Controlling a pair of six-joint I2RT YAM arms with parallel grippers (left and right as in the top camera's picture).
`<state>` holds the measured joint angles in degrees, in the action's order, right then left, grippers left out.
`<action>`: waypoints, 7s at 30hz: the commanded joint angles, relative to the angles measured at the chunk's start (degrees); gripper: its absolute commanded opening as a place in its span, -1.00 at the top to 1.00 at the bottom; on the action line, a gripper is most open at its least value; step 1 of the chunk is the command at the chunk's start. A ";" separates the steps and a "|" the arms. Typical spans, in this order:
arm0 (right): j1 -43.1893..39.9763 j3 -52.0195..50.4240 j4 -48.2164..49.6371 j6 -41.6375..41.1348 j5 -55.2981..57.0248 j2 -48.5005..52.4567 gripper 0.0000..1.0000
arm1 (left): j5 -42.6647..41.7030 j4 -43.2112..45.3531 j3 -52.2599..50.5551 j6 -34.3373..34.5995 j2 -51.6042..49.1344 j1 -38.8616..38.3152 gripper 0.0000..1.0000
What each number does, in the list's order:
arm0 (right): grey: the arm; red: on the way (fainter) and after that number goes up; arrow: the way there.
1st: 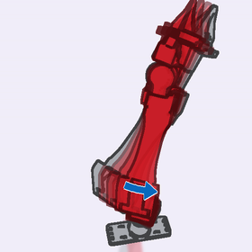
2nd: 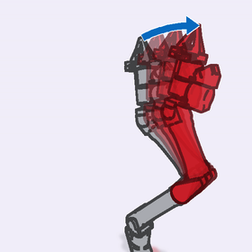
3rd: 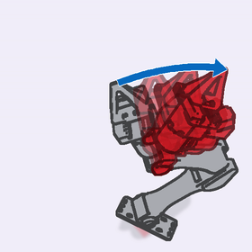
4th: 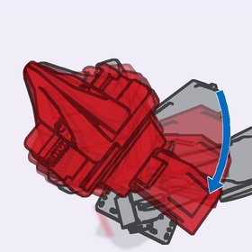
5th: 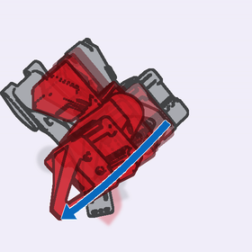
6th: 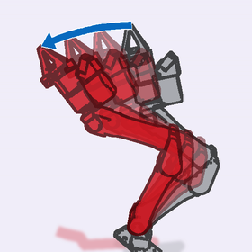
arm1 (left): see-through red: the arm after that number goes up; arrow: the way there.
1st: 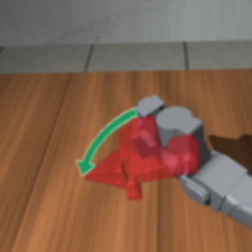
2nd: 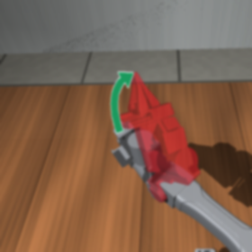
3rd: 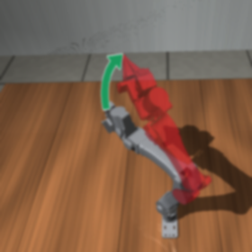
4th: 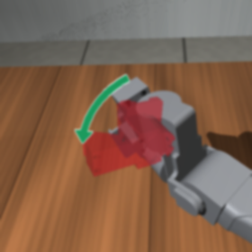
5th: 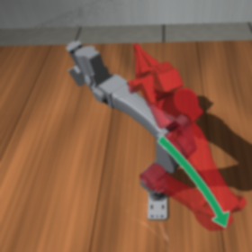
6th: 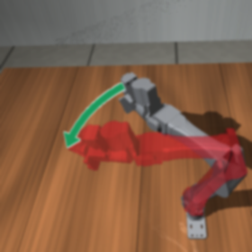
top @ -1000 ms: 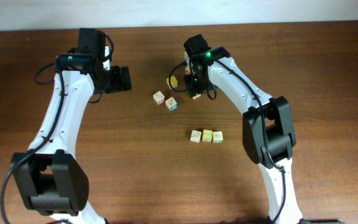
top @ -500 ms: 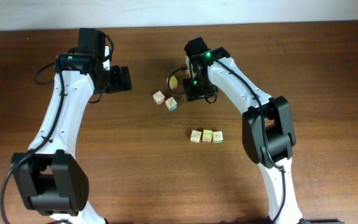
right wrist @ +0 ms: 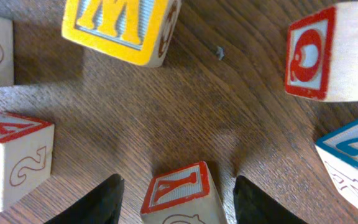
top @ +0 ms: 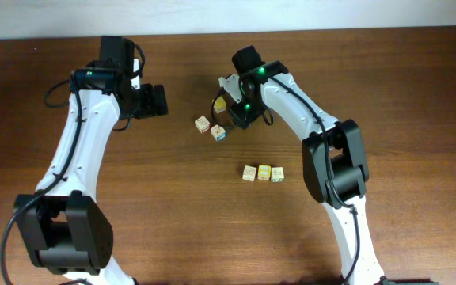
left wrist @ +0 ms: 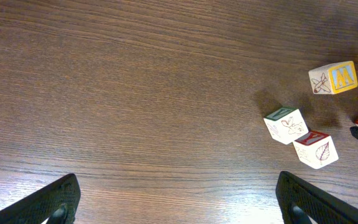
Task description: Rotate 4 blocks
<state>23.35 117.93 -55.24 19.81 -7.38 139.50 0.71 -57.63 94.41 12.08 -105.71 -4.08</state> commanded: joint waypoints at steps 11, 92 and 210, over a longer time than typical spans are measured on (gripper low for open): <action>0.42 13.92 -18.21 -20.39 -5.33 -5.55 0.41 | 0.39 0.07 1.05 0.74 -0.35 0.04 -0.98; 15.76 -21.68 -3.17 -35.06 2.05 -16.35 0.90 | 0.42 0.07 1.05 0.74 -0.35 0.11 -0.98; -15.43 -63.87 27.69 -37.94 -26.67 -37.88 0.92 | -19.76 16.87 -25.44 4.94 0.72 -14.14 1.00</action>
<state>7.62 54.52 -27.77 -17.50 -33.76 101.75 -19.59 -40.75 69.95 15.73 -105.34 -18.04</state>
